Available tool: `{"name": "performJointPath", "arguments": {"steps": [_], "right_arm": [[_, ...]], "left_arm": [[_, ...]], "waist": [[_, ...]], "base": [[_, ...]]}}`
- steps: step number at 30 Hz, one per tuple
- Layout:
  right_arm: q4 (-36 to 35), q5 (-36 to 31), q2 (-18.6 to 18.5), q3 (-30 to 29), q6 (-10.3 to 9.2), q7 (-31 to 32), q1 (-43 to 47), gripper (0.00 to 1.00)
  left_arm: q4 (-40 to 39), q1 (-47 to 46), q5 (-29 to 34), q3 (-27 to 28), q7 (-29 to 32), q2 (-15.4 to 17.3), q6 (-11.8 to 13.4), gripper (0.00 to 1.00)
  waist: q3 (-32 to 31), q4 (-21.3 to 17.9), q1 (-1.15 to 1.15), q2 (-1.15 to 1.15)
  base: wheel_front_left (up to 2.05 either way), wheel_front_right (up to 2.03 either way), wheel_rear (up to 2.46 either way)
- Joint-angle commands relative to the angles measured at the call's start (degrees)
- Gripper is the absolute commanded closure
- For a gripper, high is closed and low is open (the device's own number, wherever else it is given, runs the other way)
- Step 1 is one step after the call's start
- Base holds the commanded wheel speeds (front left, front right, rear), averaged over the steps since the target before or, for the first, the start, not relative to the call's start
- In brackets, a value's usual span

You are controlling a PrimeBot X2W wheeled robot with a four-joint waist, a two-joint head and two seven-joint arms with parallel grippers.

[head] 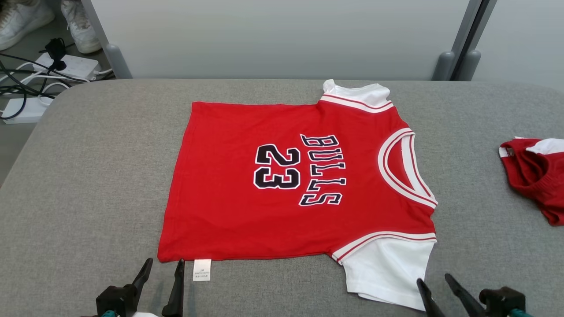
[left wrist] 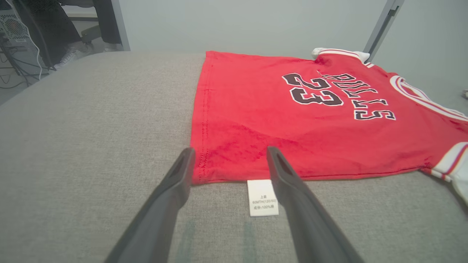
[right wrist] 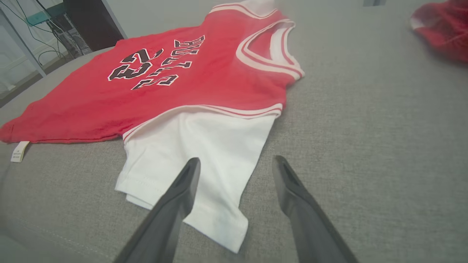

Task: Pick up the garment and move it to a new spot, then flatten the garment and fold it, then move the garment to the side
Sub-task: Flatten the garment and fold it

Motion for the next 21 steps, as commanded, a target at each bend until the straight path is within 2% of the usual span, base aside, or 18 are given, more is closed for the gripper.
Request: {"name": "performJointPath", "arguments": {"steps": [1, 5, 14, 16, 18, 19, 21], "right_arm": [[-0.2, 0.9, -1.3, 1.7, 0.24, -0.7, -0.3, 0.0], [2.1, 3.3, -1.4, 4.9, 0.24, -0.7, -0.8, 0.0], [5.8, 5.6, -1.0, 7.5, 0.24, -0.7, -3.3, 0.01], [6.5, 6.1, -1.0, 8.0, 0.24, -0.7, -3.9, 0.53], [7.3, 6.7, -1.2, 8.9, 0.24, -0.7, -4.4, 0.8], [7.7, 7.1, -1.3, 9.5, 0.24, -0.7, -4.7, 1.0], [8.3, 8.0, -1.6, 10.5, 0.24, -0.7, -5.2, 1.0]], "left_arm": [[-1.1, -2.7, 0.1, 1.4, -0.6, 0.4, 0.2, 0.0], [-0.9, -3.2, 0.1, 0.8, -0.6, 0.3, 0.2, 0.0], [-0.7, -4.5, 0.2, -0.1, -0.6, 0.3, 0.2, 0.0], [-0.7, -4.7, 0.1, -0.2, -0.6, 0.3, 0.2, 0.0], [-0.5, -4.8, -0.1, -0.2, -0.6, 0.3, 0.2, 0.0], [-0.4, -4.9, -0.2, -0.2, -0.6, 0.3, 0.3, 0.0], [-0.1, -5.1, -0.4, -0.1, -0.6, 0.3, 0.4, 0.0]], "waist": [[0.3, -0.1, 0.0, 0.0], [0.9, -0.1, 0.0, 0.0], [2.1, 0.6, 0.0, 0.0], [2.4, 0.8, 0.0, 0.0], [2.7, 1.0, 0.0, 0.0], [2.9, 1.1, 0.0, 0.0], [3.2, 1.2, 0.0, 0.0]], "base": [[0.0, 0.0, 0.0], [0.0, 0.0, 0.0], [0.0, 0.0, 0.0], [0.0, 0.0, 0.0], [0.0, 0.0, 0.0], [0.0, 0.0, 0.0], [0.0, 0.0, 0.0]]}}
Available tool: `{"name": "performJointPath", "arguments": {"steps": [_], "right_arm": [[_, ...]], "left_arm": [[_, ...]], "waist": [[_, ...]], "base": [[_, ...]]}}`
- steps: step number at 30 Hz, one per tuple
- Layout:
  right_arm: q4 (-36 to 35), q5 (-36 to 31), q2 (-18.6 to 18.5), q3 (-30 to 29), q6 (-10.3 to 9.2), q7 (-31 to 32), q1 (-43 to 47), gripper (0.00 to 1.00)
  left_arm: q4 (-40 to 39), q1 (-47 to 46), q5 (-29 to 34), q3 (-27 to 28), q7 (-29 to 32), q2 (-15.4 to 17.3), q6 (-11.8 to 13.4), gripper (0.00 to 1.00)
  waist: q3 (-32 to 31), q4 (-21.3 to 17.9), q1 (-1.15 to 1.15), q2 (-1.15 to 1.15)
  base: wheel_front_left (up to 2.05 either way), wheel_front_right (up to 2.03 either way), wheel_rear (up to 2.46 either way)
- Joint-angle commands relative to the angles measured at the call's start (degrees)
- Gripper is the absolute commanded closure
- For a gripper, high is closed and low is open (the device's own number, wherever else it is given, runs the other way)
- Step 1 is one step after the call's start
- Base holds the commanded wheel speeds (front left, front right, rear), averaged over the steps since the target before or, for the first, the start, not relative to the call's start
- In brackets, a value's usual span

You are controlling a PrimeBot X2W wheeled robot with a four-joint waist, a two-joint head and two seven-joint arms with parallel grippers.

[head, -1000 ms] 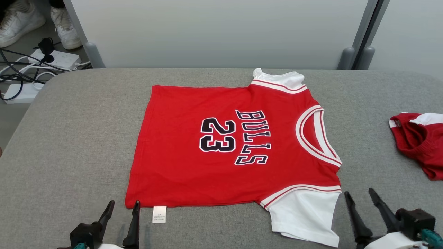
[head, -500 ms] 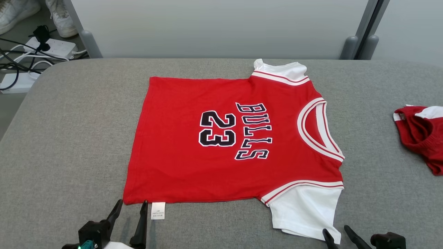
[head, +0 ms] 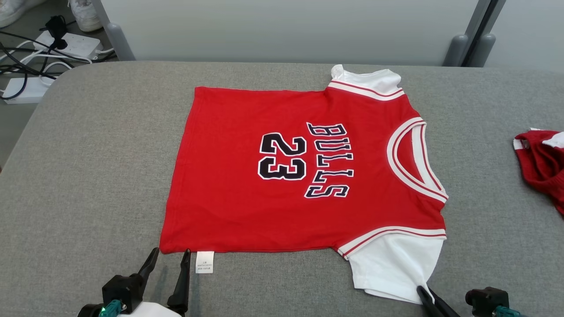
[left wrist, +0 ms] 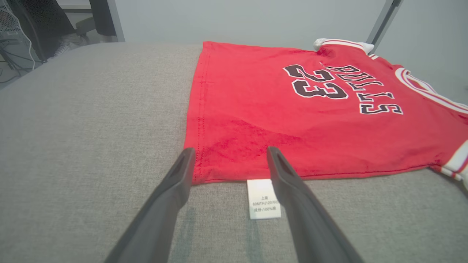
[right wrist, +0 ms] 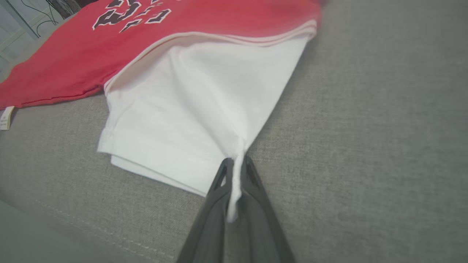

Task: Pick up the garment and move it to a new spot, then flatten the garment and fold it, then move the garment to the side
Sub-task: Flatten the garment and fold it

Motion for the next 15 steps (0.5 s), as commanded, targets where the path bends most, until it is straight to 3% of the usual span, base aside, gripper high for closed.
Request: {"name": "performJointPath", "arguments": {"steps": [1, 10, 15], "right_arm": [[0.2, 1.3, -1.2, 2.3, 0.24, -0.4, -1.3, 1.0], [-0.1, 3.2, -4.2, 4.0, 0.24, -0.4, -1.9, 1.0], [-0.1, 3.1, -5.2, 4.6, 0.24, -0.4, -2.1, 1.0]], "left_arm": [[-0.7, -2.8, -0.3, 1.6, -0.6, 0.4, 0.4, 0.0], [2.1, -5.4, 0.3, 3.9, -0.6, 0.4, 0.4, 0.0], [8.1, -8.3, -1.0, 5.9, -0.6, 0.7, -0.1, 0.0]], "waist": [[0.4, 0.1, 0.0, 0.0], [1.0, -0.4, 0.0, 0.0], [1.5, -1.1, 0.0, 0.0]], "base": [[0.0, 0.0, 0.0], [0.0, 0.0, 0.0], [0.0, 0.0, 0.0]]}}
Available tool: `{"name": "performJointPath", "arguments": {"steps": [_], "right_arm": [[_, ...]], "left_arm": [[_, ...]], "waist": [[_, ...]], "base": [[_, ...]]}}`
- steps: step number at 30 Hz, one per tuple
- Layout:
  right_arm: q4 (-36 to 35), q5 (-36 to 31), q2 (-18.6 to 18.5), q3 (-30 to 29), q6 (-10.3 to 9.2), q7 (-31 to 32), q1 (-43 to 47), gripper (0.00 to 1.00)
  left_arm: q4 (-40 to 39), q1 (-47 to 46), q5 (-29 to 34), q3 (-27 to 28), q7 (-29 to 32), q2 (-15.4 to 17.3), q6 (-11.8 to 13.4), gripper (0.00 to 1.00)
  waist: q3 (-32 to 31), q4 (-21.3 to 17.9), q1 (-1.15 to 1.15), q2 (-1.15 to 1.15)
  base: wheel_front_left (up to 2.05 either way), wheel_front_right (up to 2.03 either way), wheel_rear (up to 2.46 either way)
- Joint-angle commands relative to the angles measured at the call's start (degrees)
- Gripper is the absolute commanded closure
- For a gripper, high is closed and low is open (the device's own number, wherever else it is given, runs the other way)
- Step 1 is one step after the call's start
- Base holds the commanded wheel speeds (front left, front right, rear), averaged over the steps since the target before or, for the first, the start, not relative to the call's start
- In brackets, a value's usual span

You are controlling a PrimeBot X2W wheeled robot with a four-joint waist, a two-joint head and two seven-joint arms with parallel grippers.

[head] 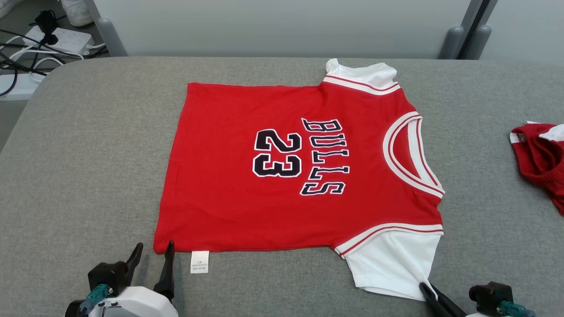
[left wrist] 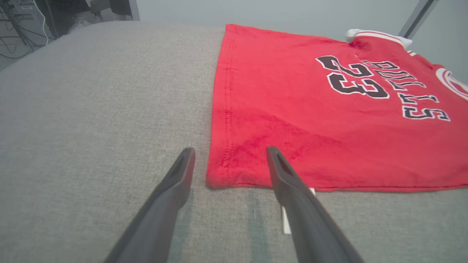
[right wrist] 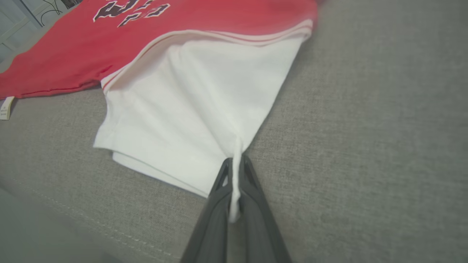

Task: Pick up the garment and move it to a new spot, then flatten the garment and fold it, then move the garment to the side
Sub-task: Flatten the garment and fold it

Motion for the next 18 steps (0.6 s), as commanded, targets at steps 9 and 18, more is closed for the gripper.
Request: {"name": "performJointPath", "arguments": {"steps": [9, 18], "right_arm": [[-1.2, -0.2, -2.2, 1.5, -0.26, -0.3, -2.1, 1.0], [-2.9, 0.7, -3.2, 4.0, -0.26, -0.3, -4.0, 1.0]], "left_arm": [[11.5, -8.7, -4.1, 4.2, -0.6, 1.8, -0.6, 0.56], [15.3, -11.4, -6.7, 2.7, -0.6, 1.8, -0.6, 1.0]], "waist": [[2.8, -2.2, 0.0, 0.0], [4.7, -2.9, 0.0, 0.0]], "base": [[0.0, 0.0, 0.0], [0.0, 0.0, 0.0]]}}
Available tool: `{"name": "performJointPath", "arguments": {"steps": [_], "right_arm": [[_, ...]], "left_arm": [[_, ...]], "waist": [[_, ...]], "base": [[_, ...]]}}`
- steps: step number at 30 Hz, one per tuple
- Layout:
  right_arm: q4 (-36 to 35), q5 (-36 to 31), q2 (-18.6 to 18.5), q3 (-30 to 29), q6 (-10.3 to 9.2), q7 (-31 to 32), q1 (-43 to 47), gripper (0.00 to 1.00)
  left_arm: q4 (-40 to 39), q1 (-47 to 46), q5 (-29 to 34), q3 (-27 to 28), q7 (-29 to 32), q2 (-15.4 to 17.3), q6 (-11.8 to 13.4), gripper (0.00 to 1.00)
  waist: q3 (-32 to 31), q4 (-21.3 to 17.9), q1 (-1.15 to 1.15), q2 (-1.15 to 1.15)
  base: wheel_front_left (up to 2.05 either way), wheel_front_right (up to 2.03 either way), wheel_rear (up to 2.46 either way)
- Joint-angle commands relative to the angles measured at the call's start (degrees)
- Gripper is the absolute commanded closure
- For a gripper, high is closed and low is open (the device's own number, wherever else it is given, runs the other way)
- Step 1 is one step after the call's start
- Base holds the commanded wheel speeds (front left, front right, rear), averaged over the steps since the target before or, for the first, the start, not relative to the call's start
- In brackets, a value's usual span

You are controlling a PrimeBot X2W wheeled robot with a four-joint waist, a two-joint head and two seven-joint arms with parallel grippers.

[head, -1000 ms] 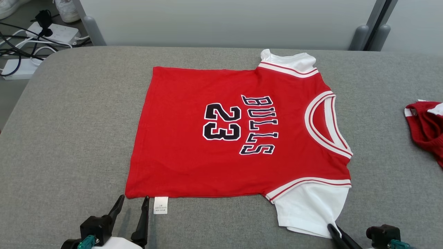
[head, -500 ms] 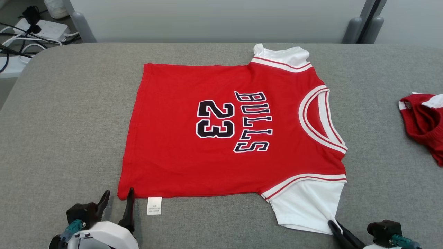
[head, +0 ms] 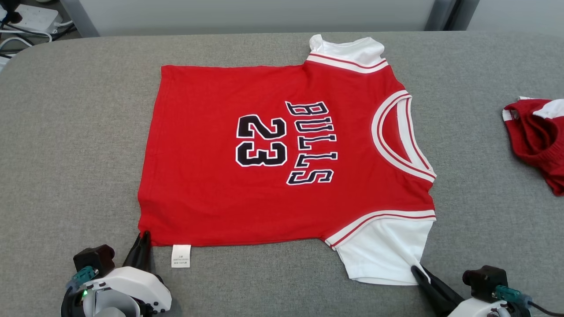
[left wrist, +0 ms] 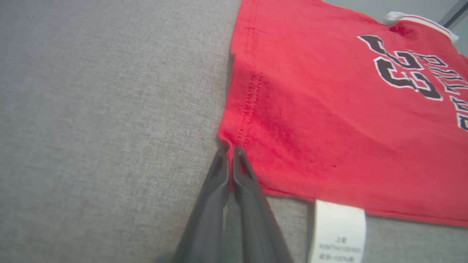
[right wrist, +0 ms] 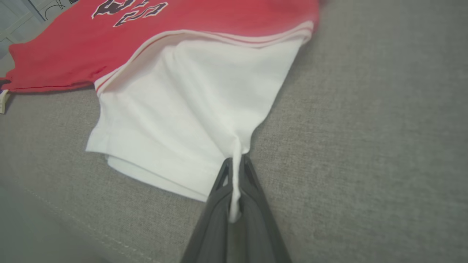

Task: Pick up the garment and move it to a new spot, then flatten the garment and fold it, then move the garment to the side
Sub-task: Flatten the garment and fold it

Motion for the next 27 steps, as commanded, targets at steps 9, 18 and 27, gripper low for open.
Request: {"name": "performJointPath", "arguments": {"steps": [9, 18, 27], "right_arm": [[-4.9, 6.4, -8.6, 11.0, -0.35, 2.9, -3.3, 1.0], [-13.1, 15.1, -17.4, 19.6, -0.35, 10.5, -4.8, 1.0], [-20.8, 22.5, -25.9, 24.8, -0.35, 19.1, -6.2, 1.0]], "left_arm": [[-2.7, 0.6, 0.0, -3.0, 0.1, 2.6, -0.4, 1.0], [0.9, 2.1, -2.6, -6.7, 0.2, 5.2, -0.4, 1.0], [2.7, 0.8, -4.6, -11.6, 5.0, 9.4, -0.4, 1.0]], "waist": [[-1.4, 1.0, 0.0, 0.0], [-3.8, 2.4, 0.0, 0.0], [-5.1, 3.1, 0.0, 0.0]], "base": [[0.0, 0.0, 0.0], [0.0, 0.0, 0.0], [0.0, 0.0, 0.0]]}}
